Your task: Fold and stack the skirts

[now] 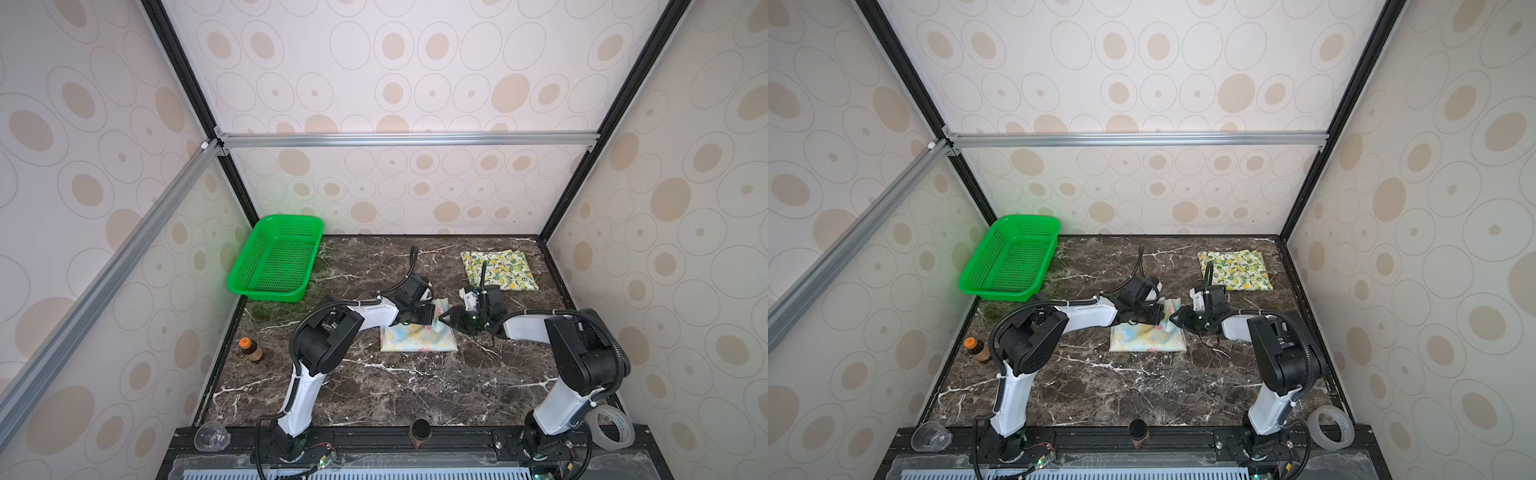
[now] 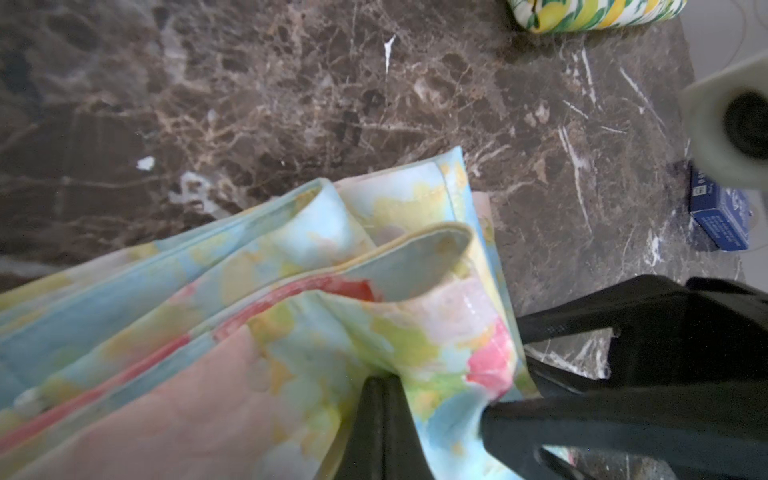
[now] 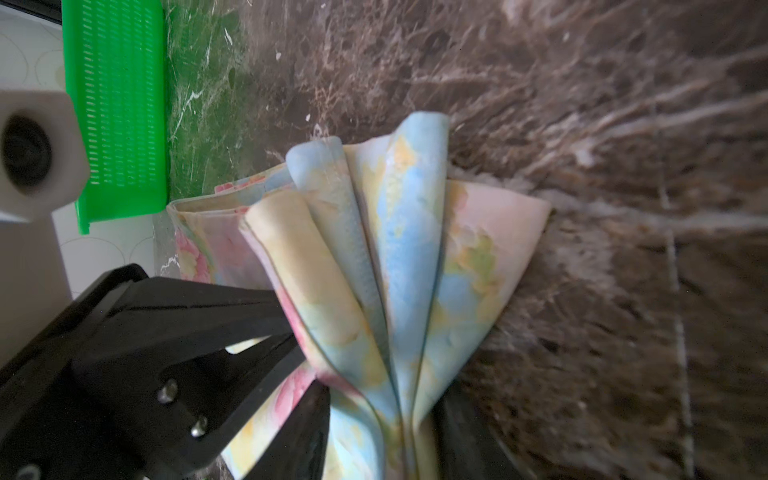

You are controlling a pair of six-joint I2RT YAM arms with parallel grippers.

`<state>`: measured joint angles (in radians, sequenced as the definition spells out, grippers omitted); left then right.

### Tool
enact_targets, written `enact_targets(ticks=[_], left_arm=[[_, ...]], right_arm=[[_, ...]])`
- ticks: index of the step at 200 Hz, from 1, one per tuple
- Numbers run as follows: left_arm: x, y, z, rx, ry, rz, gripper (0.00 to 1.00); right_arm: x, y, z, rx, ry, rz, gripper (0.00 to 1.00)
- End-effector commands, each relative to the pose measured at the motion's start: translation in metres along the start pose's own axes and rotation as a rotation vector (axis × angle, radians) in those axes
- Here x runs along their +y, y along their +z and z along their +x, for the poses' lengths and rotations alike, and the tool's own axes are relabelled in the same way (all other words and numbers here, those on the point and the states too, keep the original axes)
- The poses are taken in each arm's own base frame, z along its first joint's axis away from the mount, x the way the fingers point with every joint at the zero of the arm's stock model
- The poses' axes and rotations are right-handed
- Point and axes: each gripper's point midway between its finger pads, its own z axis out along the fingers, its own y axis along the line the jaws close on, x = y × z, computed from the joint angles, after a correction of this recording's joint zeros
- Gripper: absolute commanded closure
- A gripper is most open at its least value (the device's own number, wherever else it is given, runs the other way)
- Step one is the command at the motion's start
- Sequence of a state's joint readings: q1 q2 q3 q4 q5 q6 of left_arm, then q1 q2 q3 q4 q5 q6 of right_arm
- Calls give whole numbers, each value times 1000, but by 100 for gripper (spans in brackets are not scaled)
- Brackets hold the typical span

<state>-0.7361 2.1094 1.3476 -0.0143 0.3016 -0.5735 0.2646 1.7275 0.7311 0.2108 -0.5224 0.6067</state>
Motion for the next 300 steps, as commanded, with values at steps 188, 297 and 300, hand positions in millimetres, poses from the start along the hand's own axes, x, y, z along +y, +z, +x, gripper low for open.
enact_targets(ticks=[188, 297, 300], left_arm=[[24, -95, -80, -259, -72, 0, 100], [46, -96, -77, -248, -110, -31, 100], [47, -96, -78, -249, -113, -33, 100]], right_arm=[[23, -51, -103, 24, -369, 272, 100], [-9, -100, -208, -76, -381, 263, 100], [-10, -101, -210, -82, -382, 263, 100]])
